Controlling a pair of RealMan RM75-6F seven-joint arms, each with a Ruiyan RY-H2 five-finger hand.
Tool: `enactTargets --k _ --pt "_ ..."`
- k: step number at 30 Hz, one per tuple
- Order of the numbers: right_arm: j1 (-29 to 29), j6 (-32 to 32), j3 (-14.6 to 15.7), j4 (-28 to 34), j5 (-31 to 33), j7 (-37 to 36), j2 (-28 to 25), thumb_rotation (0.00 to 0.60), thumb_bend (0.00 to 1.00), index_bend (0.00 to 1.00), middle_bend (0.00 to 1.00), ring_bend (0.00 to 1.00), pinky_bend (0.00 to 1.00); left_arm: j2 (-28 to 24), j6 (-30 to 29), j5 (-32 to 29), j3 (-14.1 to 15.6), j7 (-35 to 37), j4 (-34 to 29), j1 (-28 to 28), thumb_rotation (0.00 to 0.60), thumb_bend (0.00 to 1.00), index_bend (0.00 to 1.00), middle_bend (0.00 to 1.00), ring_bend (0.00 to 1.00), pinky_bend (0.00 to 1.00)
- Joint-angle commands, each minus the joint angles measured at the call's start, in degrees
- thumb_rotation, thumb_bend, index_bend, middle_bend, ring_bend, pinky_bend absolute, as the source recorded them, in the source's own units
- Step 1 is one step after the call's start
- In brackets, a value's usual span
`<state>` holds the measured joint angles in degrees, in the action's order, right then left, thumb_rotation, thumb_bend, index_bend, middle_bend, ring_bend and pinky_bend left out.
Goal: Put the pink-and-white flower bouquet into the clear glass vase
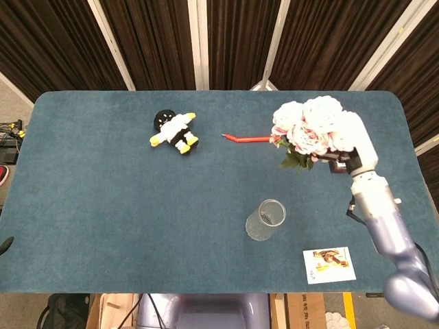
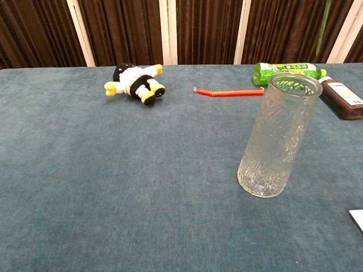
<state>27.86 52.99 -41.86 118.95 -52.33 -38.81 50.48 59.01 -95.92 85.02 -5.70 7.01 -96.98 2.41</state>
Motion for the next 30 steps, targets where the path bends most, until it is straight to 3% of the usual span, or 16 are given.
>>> enactTargets --k 1,4,10,23,30 --pt "-4.4 0.4 -5.6 8.8 0.6 -5.9 -7.7 0.6 0.32 0.47 0.49 0.52 0.1 0.4 -0.4 -0.6 -0.4 -0.6 0.1 0.1 0.6 0.22 0.19 0.0 0.0 0.0" --pt "-4.5 1.3 -7.4 11.9 2.2 -7.0 -9.5 0.6 0.32 0.46 0.49 0.52 0.1 0.7 -0.8 -1.0 -0.8 -0.6 0.1 0.2 0.6 0.22 0.19 0.0 0.0 0.0" --pt "-2.2 3.4 -6.8 15.5 5.2 -4.5 -9.7 0.6 0.32 0.47 0.49 0.52 0.1 0.7 -0.5 -0.9 -0.8 -0.1 0.3 0.1 0.6 0.22 0.19 0.0 0.0 0.0" --pt "-0.9 4.8 1.6 14.5 1.5 -1.3 -3.7 0.6 0.32 0.47 0.49 0.52 0.1 0.5 -0.3 -0.8 -0.8 0.7 0.6 0.1 0.6 0.22 0.19 0.0 0.0 0.0" --pt "-3.6 4.3 5.9 12.5 -5.9 -4.8 -1.1 0.6 0.32 0.47 0.49 0.52 0.1 0.6 -0.4 -0.9 -0.8 0.2 0.3 0.2 0.6 0.22 0.19 0.0 0.0 0.0"
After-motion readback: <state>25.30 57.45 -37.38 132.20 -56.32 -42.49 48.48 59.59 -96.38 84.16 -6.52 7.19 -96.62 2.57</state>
